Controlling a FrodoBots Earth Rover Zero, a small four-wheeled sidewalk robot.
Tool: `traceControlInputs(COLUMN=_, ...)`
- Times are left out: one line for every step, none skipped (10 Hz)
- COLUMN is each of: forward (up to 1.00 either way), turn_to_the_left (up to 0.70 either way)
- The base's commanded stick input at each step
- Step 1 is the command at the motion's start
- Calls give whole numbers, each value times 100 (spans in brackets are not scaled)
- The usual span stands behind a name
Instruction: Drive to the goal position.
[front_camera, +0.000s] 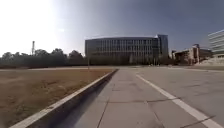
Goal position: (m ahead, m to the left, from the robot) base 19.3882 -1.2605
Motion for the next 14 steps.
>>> traceControlInputs(forward=5, turn_to_the_left=0)
traceControlInputs(forward=5, turn_to_the_left=0)
traceControlInputs(forward=5, turn_to_the_left=0)
traceControlInputs(forward=5, turn_to_the_left=0)
traceControlInputs(forward=5, turn_to_the_left=0)
traceControlInputs(forward=5, turn_to_the_left=0)
traceControlInputs(forward=4, turn_to_the_left=0)
traceControlInputs(forward=4, turn_to_the_left=0)
traceControlInputs(forward=5, turn_to_the_left=0)
traceControlInputs(forward=5, turn_to_the_left=0)
traceControlInputs(forward=4, turn_to_the_left=0)
traceControlInputs(forward=4, turn_to_the_left=0)
traceControlInputs(forward=5, turn_to_the_left=0)
traceControlInputs(forward=4, turn_to_the_left=0)
